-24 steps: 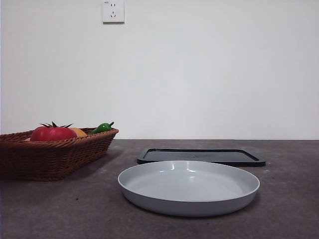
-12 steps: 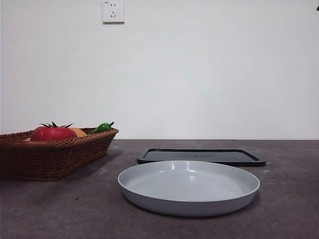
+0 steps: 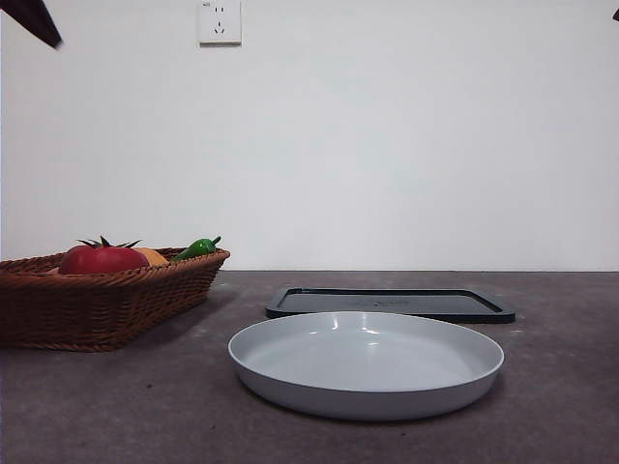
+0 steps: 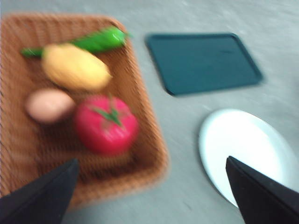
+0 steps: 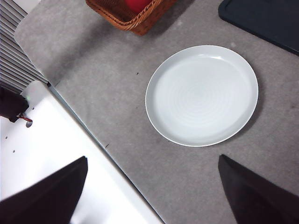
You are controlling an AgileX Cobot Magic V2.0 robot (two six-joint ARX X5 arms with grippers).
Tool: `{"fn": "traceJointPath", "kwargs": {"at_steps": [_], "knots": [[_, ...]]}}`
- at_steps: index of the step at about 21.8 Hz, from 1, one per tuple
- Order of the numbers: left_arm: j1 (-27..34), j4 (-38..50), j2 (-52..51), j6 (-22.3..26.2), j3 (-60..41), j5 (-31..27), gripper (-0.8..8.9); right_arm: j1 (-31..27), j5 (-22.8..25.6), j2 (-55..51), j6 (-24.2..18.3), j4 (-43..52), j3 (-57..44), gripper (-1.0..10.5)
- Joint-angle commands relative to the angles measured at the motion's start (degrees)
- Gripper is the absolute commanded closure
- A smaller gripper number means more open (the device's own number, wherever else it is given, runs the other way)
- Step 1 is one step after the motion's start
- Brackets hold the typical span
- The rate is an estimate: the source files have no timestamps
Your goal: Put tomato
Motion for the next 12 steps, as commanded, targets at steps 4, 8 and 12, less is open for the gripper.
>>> {"fn": "traceJointPath", "kwargs": {"at_steps": [4,8,12], "knots": [[-1.1,8.1,9.1,4.6,1.3,-3.2,3.14,0.4,-0.1,0.5,-0.4,0.5,1.1,5.0],[-1.7,11.8,14.6,6.8,1.3,-5.5,3.14,0.4,-0.1,0.5,-0.4,0.5,1.1,5.0],[-2.2,15.1,19.6,8.5,1.3,-5.9,3.14,0.4,-0.1,0.5,-0.2,0.5,1.1,5.0]]}}
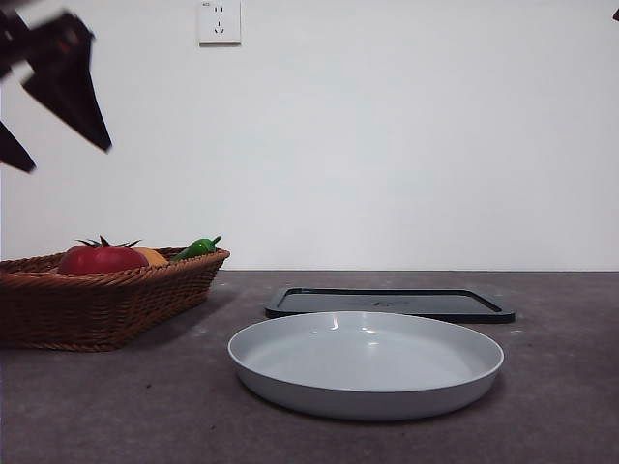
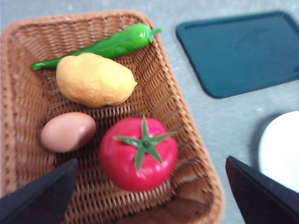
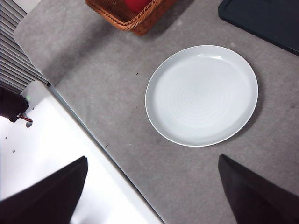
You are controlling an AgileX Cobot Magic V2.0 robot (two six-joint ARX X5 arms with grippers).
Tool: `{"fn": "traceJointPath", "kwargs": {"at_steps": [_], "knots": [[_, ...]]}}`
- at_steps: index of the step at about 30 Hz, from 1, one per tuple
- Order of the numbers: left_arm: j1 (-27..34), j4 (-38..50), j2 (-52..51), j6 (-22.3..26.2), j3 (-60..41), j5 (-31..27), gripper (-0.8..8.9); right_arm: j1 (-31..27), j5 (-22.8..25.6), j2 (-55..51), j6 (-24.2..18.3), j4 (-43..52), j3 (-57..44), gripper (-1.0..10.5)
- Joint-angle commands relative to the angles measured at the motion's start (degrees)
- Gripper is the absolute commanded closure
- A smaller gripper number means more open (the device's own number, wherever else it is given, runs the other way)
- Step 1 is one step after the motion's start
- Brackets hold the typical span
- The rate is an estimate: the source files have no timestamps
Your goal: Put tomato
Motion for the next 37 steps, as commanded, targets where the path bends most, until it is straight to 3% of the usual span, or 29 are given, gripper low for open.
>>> {"fn": "traceJointPath", "kwargs": {"at_steps": [1,15,32,34,37], "knots": [[-0.5,2.6,3.9,2.7,1.3,-0.1,3.14,0.4,-0.1,0.5,-0.2,0.5,1.1,5.0],[-1.3,9.8,15.3,4.6,1.3,-0.4,3.14,0.4,-0.1,0.5,0.1,-0.6,1.1,5.0],[-1.5,11.5,21.0,4.8,1.3,-0.4,3.18,0.4,-0.1,0.5,0.7,-0.8,1.1,5.0],[-1.7,11.5,21.3,4.8,1.3,-0.4,3.33,0.4,-0.1,0.5,0.7,-0.8,1.1,5.0],[-1.7,11.4,21.3,4.8,1.3,-0.4,4.41,0.4,-0.1,0.5,0.7,-0.8,1.1,5.0]]}}
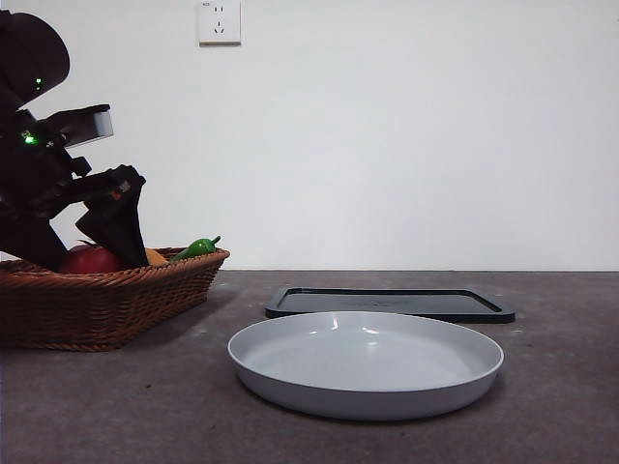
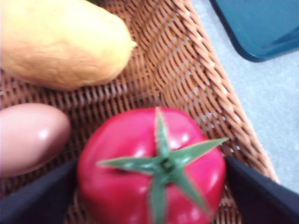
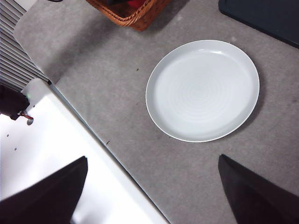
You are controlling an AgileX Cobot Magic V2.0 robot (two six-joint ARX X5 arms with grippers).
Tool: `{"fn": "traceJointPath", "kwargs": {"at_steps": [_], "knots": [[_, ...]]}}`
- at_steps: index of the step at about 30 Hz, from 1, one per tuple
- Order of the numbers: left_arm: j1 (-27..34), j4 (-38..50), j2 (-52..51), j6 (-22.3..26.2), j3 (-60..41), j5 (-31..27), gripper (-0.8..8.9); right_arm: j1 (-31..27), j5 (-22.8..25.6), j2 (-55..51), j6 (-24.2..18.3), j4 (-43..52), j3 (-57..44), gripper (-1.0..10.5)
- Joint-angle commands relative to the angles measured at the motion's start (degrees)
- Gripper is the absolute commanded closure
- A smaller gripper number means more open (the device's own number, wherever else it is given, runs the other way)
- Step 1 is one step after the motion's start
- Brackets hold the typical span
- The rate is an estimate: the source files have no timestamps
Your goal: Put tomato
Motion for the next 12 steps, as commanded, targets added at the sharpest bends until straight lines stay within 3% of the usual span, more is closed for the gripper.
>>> {"fn": "traceJointPath", "kwargs": {"at_steps": [1,12], "knots": [[-0.2,0.2,1.1,0.6,1.2,-0.2,4.69,0.4,0.0,0.5,0.4,0.2,1.1,5.0],[-0.5,-0.4,-1.7,-0.1,2.1,0.0,4.85,0.4,0.0,0.5,0.4,0.2,1.1,5.0]]}}
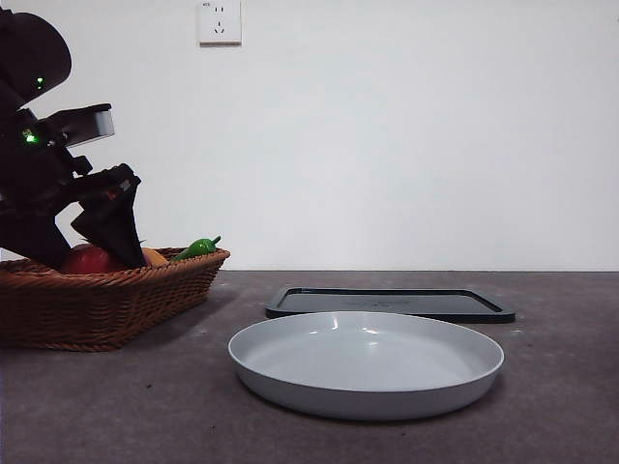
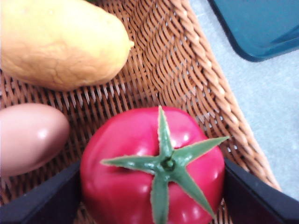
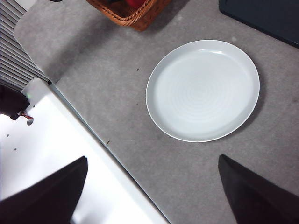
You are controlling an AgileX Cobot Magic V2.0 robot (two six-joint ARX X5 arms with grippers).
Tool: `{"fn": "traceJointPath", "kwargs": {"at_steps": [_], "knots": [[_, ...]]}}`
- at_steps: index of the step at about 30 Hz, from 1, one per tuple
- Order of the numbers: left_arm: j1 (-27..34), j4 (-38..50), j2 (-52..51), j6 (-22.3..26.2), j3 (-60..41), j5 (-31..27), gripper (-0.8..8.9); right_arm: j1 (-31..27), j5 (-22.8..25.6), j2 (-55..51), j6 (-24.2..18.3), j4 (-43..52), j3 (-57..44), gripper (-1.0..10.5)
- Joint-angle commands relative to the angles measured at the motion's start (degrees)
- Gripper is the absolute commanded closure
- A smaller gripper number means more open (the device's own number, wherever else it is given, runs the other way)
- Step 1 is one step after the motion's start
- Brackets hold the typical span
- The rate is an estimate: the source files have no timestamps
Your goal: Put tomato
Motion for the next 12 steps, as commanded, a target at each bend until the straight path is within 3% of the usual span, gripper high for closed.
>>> {"fn": "traceJointPath", "kwargs": {"at_steps": [1,12], "knots": [[-0.6,0.4,-2.4,-0.2,1.8,0.0,4.85,0.3,0.0,0.5,0.4,0.2,1.1,5.0],[-9.0,0.3,-15.5,-2.6,2.6,0.8,4.85,0.3,0.0,0.5,0.4,0.5,1.1,5.0]]}}
